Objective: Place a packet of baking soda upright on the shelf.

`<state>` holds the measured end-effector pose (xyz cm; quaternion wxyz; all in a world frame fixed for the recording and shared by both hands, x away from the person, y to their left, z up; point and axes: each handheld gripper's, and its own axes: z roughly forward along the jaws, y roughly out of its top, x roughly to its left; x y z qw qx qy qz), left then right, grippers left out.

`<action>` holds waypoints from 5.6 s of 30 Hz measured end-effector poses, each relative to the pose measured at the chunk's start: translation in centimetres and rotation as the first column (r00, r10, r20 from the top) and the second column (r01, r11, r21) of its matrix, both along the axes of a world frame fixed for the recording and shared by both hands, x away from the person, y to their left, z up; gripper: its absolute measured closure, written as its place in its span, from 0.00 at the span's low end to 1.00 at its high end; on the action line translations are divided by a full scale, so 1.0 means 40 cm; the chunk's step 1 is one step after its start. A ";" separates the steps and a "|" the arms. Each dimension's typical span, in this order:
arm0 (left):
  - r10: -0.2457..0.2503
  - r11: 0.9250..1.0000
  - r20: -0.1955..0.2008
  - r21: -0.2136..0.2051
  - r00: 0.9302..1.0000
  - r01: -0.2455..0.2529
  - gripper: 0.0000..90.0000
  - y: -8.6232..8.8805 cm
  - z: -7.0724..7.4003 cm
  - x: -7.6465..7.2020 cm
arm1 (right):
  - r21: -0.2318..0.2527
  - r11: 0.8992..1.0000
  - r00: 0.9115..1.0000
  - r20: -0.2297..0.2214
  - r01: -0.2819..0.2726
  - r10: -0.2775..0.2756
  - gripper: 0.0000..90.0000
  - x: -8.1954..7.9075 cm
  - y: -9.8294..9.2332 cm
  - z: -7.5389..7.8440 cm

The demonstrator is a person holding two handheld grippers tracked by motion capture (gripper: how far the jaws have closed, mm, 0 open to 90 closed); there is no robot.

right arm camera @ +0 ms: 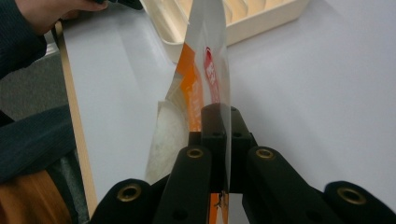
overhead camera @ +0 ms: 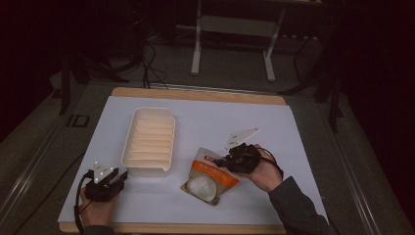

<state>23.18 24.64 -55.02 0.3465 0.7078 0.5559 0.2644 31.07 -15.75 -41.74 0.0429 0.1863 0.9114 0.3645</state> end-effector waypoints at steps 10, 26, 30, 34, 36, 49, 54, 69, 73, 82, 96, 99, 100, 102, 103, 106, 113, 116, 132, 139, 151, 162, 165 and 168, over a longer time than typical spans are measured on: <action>0.008 1.000 0.001 -0.002 1.000 -0.008 0.66 0.001 0.000 0.000 | -0.047 0.996 0.996 0.047 -0.071 0.073 1.00 -0.003 0.033 0.023; 0.019 1.000 0.006 -0.010 1.000 -0.019 0.65 0.003 0.002 -0.002 | -0.084 0.988 0.985 0.103 -0.132 0.140 1.00 0.001 0.077 0.049; 0.023 1.000 0.006 -0.014 1.000 -0.023 0.65 0.004 0.002 -0.002 | -0.092 0.985 0.981 0.116 -0.143 0.153 1.00 0.001 0.085 0.056; 0.024 1.000 0.005 -0.014 1.000 -0.024 0.65 0.004 0.002 -0.002 | -0.099 0.983 0.978 0.127 -0.152 0.164 1.00 0.003 0.091 0.062; 0.024 1.000 0.006 -0.015 1.000 -0.024 0.65 0.004 0.002 -0.002 | -0.107 0.982 0.977 0.134 -0.154 0.168 1.00 0.006 0.098 0.067; 0.024 1.000 0.008 -0.016 1.000 -0.024 0.65 0.004 0.001 -0.002 | -0.103 0.979 0.972 0.142 -0.177 0.190 1.00 0.023 0.107 0.075; 0.024 1.000 0.008 -0.015 1.000 -0.024 0.65 0.004 0.001 -0.002 | -0.096 0.979 0.972 0.139 -0.179 0.191 1.00 0.027 0.108 0.074; 0.023 1.000 0.007 -0.016 1.000 -0.023 0.65 0.004 0.001 -0.002 | -0.058 0.983 0.972 0.152 -0.173 0.180 1.00 0.043 0.104 0.096; 0.023 1.000 0.007 -0.016 1.000 -0.023 0.65 0.004 0.001 -0.002 | -0.051 0.984 0.971 0.160 -0.173 0.179 1.00 0.048 0.103 0.105; 0.022 1.000 0.007 -0.015 1.000 -0.022 0.65 0.004 0.001 -0.001 | -0.030 0.983 0.968 0.174 -0.180 0.183 1.00 0.055 0.106 0.122; 0.023 1.000 0.008 -0.020 1.000 -0.023 0.65 0.006 0.002 -0.002 | 0.000 0.983 0.963 0.197 -0.185 0.182 1.00 0.064 0.119 0.157; 0.023 1.000 0.008 -0.020 1.000 -0.023 0.65 0.006 0.002 -0.002 | -0.001 0.983 0.962 0.203 -0.186 0.182 1.00 0.066 0.124 0.164; 0.022 1.000 0.008 -0.020 1.000 -0.022 0.65 0.006 0.002 -0.002 | 0.001 0.982 0.961 0.206 -0.187 0.183 1.00 0.067 0.126 0.167; 0.023 1.000 0.008 -0.021 1.000 -0.023 0.65 0.006 0.002 -0.002 | 0.005 0.982 0.961 0.208 -0.189 0.184 1.00 0.069 0.128 0.172; 0.023 1.000 0.008 -0.021 1.000 -0.023 0.65 0.006 0.002 -0.002 | 0.008 0.982 0.961 0.209 -0.187 0.181 1.00 0.069 0.129 0.174; 0.023 1.000 0.006 -0.020 1.000 -0.023 0.65 0.006 0.002 -0.002 | 0.015 0.982 0.960 0.212 -0.189 0.181 1.00 0.074 0.134 0.179; 0.022 1.000 0.005 -0.020 1.000 -0.022 0.65 0.006 0.002 -0.002 | 0.029 0.982 0.960 0.216 -0.188 0.178 1.00 0.082 0.144 0.190; 0.022 1.000 0.004 -0.020 1.000 -0.022 0.65 0.006 0.002 -0.002 | 0.033 0.981 0.959 0.220 -0.190 0.178 1.00 0.085 0.148 0.196; 0.021 1.000 0.003 -0.018 1.000 -0.021 0.65 0.005 0.003 -0.002 | 0.064 0.977 0.954 0.235 -0.204 0.184 1.00 0.097 0.176 0.207; 0.020 1.000 0.003 -0.016 1.000 -0.020 0.65 0.005 0.002 -0.002 | 0.075 0.970 0.948 0.245 -0.230 0.206 1.00 0.098 0.197 0.214; 0.016 1.000 0.004 -0.013 1.000 -0.016 0.65 0.004 0.002 -0.002 | 0.088 0.962 0.939 0.254 -0.260 0.231 1.00 0.092 0.233 0.219; 0.019 1.000 0.003 -0.012 1.000 -0.019 0.65 0.004 0.002 -0.002 | 0.100 0.952 0.931 0.261 -0.289 0.256 1.00 0.086 0.268 0.220; 0.019 1.000 0.003 -0.013 1.000 -0.019 0.65 0.004 0.002 -0.002 | 0.104 0.948 0.927 0.264 -0.301 0.266 1.00 0.084 0.280 0.219; 0.019 1.000 0.003 -0.015 1.000 -0.019 0.65 0.004 0.002 -0.002 | 0.111 0.944 0.927 0.258 -0.309 0.273 1.00 0.083 0.295 0.216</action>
